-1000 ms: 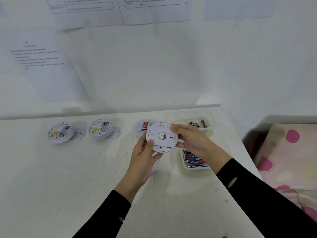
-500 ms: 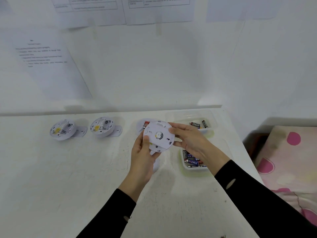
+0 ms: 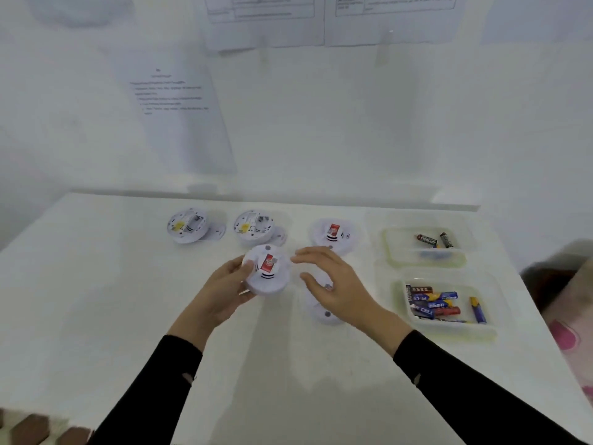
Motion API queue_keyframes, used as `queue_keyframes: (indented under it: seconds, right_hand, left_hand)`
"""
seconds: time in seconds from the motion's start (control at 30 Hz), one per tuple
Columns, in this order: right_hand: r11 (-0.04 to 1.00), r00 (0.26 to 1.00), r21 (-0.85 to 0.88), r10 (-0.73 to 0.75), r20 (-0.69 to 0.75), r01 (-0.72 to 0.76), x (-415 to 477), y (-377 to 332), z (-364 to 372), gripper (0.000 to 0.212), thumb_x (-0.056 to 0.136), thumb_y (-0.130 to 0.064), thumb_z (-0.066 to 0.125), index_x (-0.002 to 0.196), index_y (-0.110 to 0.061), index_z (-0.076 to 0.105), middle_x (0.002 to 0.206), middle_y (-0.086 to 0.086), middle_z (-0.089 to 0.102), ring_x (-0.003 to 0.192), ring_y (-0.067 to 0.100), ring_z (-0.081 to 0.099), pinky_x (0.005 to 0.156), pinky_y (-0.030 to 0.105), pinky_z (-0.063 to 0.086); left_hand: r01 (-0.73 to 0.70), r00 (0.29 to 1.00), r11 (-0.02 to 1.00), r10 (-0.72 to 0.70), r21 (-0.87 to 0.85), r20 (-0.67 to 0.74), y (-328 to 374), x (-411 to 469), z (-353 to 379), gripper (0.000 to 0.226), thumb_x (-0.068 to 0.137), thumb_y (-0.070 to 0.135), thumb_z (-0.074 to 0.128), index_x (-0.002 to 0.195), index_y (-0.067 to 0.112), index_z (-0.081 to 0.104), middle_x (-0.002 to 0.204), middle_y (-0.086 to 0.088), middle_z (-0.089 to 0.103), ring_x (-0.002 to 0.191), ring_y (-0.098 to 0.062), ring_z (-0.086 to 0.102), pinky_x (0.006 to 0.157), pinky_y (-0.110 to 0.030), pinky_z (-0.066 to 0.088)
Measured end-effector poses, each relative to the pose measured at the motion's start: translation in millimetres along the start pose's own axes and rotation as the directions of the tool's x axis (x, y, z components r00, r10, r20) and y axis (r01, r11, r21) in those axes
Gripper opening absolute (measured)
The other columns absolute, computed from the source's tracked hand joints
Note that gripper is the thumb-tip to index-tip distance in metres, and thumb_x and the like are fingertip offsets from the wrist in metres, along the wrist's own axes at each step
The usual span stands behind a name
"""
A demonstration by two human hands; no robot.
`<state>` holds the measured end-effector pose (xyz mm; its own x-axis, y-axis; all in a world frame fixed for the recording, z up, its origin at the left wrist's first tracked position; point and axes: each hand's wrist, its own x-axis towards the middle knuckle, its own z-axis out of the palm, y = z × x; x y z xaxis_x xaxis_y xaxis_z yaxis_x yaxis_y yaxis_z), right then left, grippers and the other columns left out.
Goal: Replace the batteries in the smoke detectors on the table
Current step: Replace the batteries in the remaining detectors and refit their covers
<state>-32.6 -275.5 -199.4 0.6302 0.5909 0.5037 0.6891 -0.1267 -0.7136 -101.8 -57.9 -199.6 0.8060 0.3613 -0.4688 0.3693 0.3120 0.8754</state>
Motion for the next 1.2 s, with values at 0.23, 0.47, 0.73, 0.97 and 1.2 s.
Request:
queue_keyframes:
  seconds: [0.23, 0.47, 0.73, 0.97, 1.2]
  right_hand:
    - [0.979, 0.967, -0.048, 0.205, 0.15, -0.2, -1, -12, 69, 0.033, 0.09, -0.004, 0.053, 0.118, -0.018, 0.063, 0.118, -0.005, 0.057, 0.112, -0.002, 0.051, 0.097, 0.01, 0.036]
    - [0.93, 0.921, -0.106, 0.365, 0.137, -0.353, 11, -8, 109, 0.031, 0.09, -0.007, 0.054, 0.116, -0.022, 0.062, 0.116, -0.01, 0.054, 0.109, -0.004, 0.051, 0.094, 0.006, 0.033]
    - [0.858, 0.857, -0.158, 0.505, 0.101, -0.488, 14, -9, 140, 0.029, 0.091, -0.01, 0.056, 0.116, -0.024, 0.062, 0.115, -0.008, 0.059, 0.104, 0.01, 0.055, 0.089, 0.017, 0.042]
    - [0.777, 0.778, 0.042, 0.626, 0.063, -0.628, 31, -28, 162, 0.033, 0.098, -0.012, 0.046, 0.127, -0.028, 0.05, 0.1, -0.01, 0.069, 0.074, -0.004, 0.057, 0.063, 0.008, 0.042]
    - [0.622, 0.67, 0.318, 0.74, 0.06, -0.715, 59, -31, 171, 0.031, 0.103, -0.019, 0.035, 0.131, -0.028, 0.047, 0.113, -0.009, 0.066, 0.102, 0.006, 0.064, 0.095, 0.027, 0.048]
  left_hand:
    - [-0.01, 0.994, 0.985, 0.028, 0.172, -0.103, -3, 13, -74, 0.033, 0.101, 0.018, 0.052, 0.131, 0.003, 0.057, 0.125, -0.015, 0.065, 0.111, -0.031, 0.063, 0.094, -0.046, 0.052]
    - [-0.068, 0.991, 0.884, 0.114, 0.462, -0.072, 11, 19, -119, 0.013, 0.098, 0.025, 0.059, 0.092, 0.025, 0.071, 0.101, -0.005, 0.072, 0.095, -0.025, 0.065, 0.09, -0.044, 0.054]
    - [0.109, 0.993, 0.798, -0.058, 0.592, -0.106, 7, 25, -142, 0.044, 0.093, 0.046, 0.062, 0.076, 0.006, 0.058, 0.073, -0.009, 0.06, 0.048, -0.019, 0.064, 0.063, -0.035, 0.061]
    - [-0.187, 0.982, 0.831, 0.18, 0.523, 0.065, 17, 38, -148, 0.04, 0.103, 0.046, 0.038, 0.131, 0.021, 0.051, 0.123, 0.01, 0.059, 0.109, -0.006, 0.056, 0.093, -0.024, 0.044]
    - [-0.083, 0.996, 0.941, 0.073, 0.327, 0.042, 4, 29, -151, 0.05, 0.104, 0.051, 0.021, 0.123, 0.022, 0.057, 0.112, -0.003, 0.068, 0.104, -0.017, 0.065, 0.097, -0.033, 0.05]
